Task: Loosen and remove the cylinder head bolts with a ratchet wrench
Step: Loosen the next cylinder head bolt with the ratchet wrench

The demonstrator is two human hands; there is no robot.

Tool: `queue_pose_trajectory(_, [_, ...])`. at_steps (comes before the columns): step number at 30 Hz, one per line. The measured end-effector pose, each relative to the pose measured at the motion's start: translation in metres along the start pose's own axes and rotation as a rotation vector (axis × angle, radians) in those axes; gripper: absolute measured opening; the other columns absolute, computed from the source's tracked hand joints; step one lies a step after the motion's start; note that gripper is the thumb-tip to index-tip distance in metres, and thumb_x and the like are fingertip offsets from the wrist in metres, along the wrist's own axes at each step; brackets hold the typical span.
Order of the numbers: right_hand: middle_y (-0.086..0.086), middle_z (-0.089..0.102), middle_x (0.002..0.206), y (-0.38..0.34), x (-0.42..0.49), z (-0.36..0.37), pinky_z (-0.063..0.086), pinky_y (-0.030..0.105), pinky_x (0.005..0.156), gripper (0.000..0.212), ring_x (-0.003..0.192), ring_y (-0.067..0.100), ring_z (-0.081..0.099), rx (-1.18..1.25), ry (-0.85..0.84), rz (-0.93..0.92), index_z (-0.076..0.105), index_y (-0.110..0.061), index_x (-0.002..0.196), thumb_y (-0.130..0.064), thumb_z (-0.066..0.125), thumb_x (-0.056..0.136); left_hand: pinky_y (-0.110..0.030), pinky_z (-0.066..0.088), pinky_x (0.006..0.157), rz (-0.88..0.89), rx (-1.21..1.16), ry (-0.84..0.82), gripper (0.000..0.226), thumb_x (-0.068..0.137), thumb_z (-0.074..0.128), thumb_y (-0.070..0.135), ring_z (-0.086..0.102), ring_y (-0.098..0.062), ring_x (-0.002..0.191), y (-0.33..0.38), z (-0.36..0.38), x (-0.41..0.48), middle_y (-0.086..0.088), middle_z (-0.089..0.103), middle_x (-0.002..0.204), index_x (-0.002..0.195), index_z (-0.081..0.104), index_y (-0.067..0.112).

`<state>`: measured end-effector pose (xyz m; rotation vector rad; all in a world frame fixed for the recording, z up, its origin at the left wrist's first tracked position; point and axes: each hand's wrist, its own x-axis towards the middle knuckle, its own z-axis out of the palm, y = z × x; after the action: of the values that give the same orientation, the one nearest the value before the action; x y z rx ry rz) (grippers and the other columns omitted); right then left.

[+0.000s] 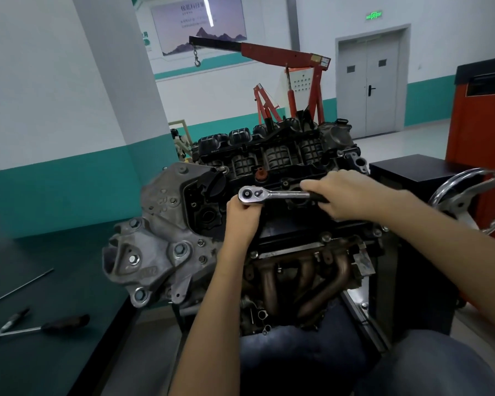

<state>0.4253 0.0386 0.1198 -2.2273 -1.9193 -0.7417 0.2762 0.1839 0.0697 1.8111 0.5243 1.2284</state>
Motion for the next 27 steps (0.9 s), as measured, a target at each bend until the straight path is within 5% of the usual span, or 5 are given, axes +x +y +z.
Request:
queue_pose_trajectory(4, [0.001,0.053,0.075,-0.065,-0.042,0.042,0.044,0.032,0.059,0.027,0.072,0.028,0.06,0.348,0.086,0.285,0.04,-0.024,0.106,-0.021,0.056,0.085,-0.021,0.036,0.06,-0.025,-0.093,0.057,0.04,0.094,0.059,0.012,0.04,-0.002,0.058,-0.005,0.008,-0.006,0.015,0.044,0.055,0.059,0.043,0.025])
queue_pose_trajectory(9, [0.005,0.053,0.06,-0.174,-0.046,0.067,0.036,0.014,0.044,0.02,0.046,0.008,0.048,1.226,0.208,0.452,0.043,-0.02,0.079,-0.006,0.058,0.079,-0.022,0.023,0.051,0.025,0.029,0.085,0.042,0.096,0.059,0.02,0.023,-0.005,0.053,-0.005,0.011,-0.003,0.003,0.026,0.06,0.067,0.028,0.018])
queue_pose_trajectory(14, [-0.003,0.047,0.049,-0.15,-0.051,0.062,0.034,0.021,0.042,0.025,0.04,0.008,0.041,1.287,0.211,0.469,0.043,-0.019,0.068,-0.019,0.064,0.08,-0.027,0.026,0.056,-0.047,-0.061,0.032,0.046,0.095,0.061,0.022,0.024,-0.005,0.054,-0.007,0.008,-0.001,0.013,0.026,0.053,0.064,0.027,0.021])
queue_pose_trajectory(20, [-0.008,0.045,0.046,-0.13,-0.045,0.054,0.033,0.014,0.044,0.037,0.042,0.005,0.039,1.18,0.34,0.464,0.04,-0.021,0.055,-0.013,0.065,0.082,-0.013,0.026,0.045,0.012,-0.016,-0.004,0.05,0.096,0.059,0.028,0.028,-0.001,0.043,0.002,0.01,0.005,0.015,0.03,0.042,0.057,0.029,0.021])
queue_pose_trajectory(27, [-0.004,0.046,0.049,-0.113,-0.069,0.043,0.034,0.013,0.045,0.033,0.044,0.004,0.041,1.221,0.353,0.419,0.046,-0.018,0.057,-0.015,0.067,0.082,-0.025,0.034,0.057,0.189,-0.04,-0.034,0.05,0.096,0.061,0.024,0.03,-0.003,0.05,0.025,0.022,-0.002,0.013,0.035,0.046,0.051,0.04,0.035])
